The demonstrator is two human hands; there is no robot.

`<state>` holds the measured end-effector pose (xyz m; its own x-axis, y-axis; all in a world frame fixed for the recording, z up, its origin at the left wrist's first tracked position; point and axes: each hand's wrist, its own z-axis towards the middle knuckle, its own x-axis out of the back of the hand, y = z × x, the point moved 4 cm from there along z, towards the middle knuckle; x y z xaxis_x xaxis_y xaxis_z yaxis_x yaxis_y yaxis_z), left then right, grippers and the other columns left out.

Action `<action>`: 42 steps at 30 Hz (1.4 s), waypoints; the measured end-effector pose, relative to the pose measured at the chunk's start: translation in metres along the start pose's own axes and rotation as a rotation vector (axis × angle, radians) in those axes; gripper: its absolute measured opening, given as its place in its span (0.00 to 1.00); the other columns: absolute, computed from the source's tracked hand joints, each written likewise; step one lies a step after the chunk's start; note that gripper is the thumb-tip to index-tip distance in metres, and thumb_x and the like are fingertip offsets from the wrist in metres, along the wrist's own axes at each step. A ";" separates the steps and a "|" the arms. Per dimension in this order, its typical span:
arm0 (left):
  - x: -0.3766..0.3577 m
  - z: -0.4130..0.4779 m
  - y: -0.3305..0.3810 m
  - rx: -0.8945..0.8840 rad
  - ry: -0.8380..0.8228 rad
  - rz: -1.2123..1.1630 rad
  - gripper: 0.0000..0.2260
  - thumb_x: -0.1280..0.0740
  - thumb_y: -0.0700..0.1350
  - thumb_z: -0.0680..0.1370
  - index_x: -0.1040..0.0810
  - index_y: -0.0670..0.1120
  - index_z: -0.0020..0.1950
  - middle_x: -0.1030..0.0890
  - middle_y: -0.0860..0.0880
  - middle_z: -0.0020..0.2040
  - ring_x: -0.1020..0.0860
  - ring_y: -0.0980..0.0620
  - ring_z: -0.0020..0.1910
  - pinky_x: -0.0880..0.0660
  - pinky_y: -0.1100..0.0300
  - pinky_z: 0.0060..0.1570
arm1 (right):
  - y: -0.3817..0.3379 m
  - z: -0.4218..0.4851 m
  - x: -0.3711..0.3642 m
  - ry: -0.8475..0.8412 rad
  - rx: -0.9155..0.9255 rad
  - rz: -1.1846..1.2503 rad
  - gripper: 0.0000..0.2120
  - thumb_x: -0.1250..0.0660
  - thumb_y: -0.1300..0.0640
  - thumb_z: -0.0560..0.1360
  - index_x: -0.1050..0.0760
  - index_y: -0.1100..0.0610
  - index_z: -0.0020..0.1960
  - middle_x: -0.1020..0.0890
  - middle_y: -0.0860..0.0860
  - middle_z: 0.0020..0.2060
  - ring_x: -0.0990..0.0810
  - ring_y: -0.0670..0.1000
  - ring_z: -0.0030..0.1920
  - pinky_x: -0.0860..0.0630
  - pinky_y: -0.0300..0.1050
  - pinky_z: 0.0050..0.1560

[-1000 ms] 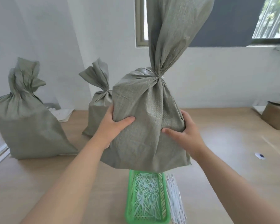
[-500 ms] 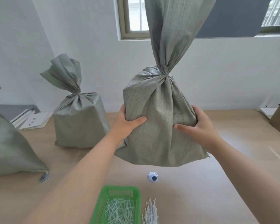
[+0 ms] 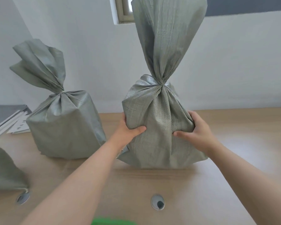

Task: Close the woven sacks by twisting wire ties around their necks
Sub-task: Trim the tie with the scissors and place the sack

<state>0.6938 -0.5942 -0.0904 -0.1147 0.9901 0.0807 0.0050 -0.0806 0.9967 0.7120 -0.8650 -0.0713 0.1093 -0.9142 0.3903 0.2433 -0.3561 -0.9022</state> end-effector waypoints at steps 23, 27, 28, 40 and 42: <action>0.022 0.054 -0.066 0.048 -0.076 0.201 0.31 0.24 0.39 0.74 0.34 0.46 0.73 0.20 0.53 0.61 0.19 0.61 0.58 0.22 0.64 0.56 | 0.060 0.040 -0.041 -0.033 -0.084 -0.175 0.35 0.23 0.55 0.70 0.35 0.43 0.72 0.23 0.36 0.55 0.25 0.47 0.59 0.28 0.39 0.51; 0.025 0.051 -0.065 0.087 -0.052 0.225 0.33 0.22 0.43 0.73 0.34 0.46 0.74 0.21 0.53 0.62 0.22 0.59 0.60 0.24 0.65 0.55 | 0.064 0.041 -0.040 -0.032 -0.105 -0.213 0.36 0.24 0.52 0.69 0.36 0.41 0.72 0.23 0.41 0.60 0.26 0.52 0.63 0.26 0.53 0.62; 0.025 0.048 -0.064 0.087 -0.042 0.234 0.34 0.21 0.43 0.73 0.34 0.47 0.74 0.22 0.54 0.62 0.22 0.61 0.59 0.25 0.68 0.52 | 0.064 0.040 -0.040 -0.030 -0.102 -0.218 0.37 0.23 0.53 0.69 0.36 0.42 0.72 0.23 0.42 0.61 0.26 0.52 0.63 0.26 0.53 0.62; 0.038 0.012 -0.041 0.044 0.013 0.368 0.43 0.22 0.47 0.72 0.43 0.54 0.80 0.33 0.49 0.77 0.36 0.53 0.76 0.38 0.57 0.70 | 0.030 0.025 -0.034 0.032 0.014 -0.382 0.41 0.24 0.55 0.70 0.40 0.53 0.77 0.29 0.52 0.70 0.30 0.52 0.70 0.33 0.52 0.71; 0.041 0.002 -0.035 0.037 0.021 0.381 0.42 0.22 0.47 0.73 0.43 0.54 0.80 0.33 0.48 0.78 0.37 0.53 0.77 0.37 0.54 0.73 | 0.018 0.018 -0.034 0.038 0.048 -0.397 0.40 0.24 0.55 0.70 0.39 0.53 0.77 0.29 0.53 0.70 0.31 0.53 0.70 0.34 0.52 0.72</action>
<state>0.6909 -0.5506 -0.1218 -0.1182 0.8873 0.4459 0.0866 -0.4381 0.8947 0.7305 -0.8370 -0.0978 -0.0377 -0.7142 0.6989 0.3042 -0.6744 -0.6728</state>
